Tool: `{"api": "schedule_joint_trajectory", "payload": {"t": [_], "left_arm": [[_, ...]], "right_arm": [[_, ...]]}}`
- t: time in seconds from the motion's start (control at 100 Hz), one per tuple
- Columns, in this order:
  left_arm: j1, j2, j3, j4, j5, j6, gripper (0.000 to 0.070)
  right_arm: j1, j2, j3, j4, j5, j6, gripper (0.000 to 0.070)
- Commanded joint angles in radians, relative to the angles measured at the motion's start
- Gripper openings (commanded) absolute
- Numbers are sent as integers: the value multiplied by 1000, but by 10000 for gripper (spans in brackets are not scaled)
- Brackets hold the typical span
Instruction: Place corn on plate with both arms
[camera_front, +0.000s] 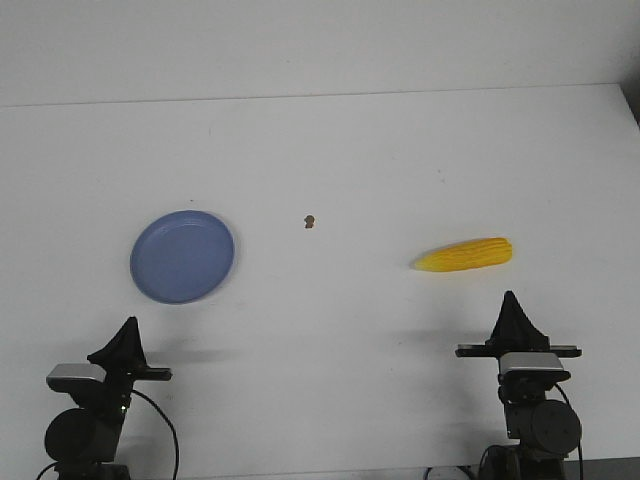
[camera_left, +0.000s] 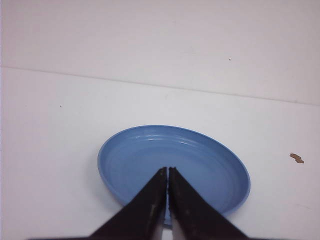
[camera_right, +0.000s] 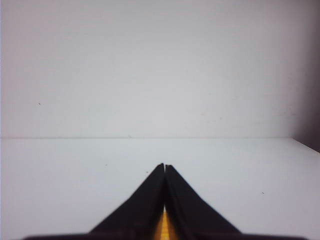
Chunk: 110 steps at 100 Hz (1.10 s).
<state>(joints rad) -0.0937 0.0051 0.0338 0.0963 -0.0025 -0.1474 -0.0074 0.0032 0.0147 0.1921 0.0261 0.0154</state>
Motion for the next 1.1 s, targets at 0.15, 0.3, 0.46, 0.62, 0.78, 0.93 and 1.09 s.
{"api": "schedule_joint_trajectory", "payload": {"t": [0.15, 0.3, 0.46, 0.62, 0.78, 0.93, 1.09], "left_arm": [[2, -2, -19, 10, -1, 3, 14], [2, -2, -19, 10, -1, 3, 14], [2, -2, -19, 10, -1, 3, 15], [2, -2, -16, 20, -1, 3, 14], [2, -2, 30, 19, -1, -4, 14], [2, 14, 140, -35, -2, -5, 15], [2, 113, 331, -182, -2, -26, 14]], "right_arm": [[0, -2, -2, 10, 0, 7, 3], [0, -2, -2, 10, 0, 7, 3], [0, -2, -2, 10, 0, 7, 3], [0, -2, -2, 11, -1, 11, 3], [2, -2, -2, 108, -1, 19, 3], [2, -2, 65, 66, 0, 18, 3], [1, 42, 239, -169, 2, 13, 3]]}}
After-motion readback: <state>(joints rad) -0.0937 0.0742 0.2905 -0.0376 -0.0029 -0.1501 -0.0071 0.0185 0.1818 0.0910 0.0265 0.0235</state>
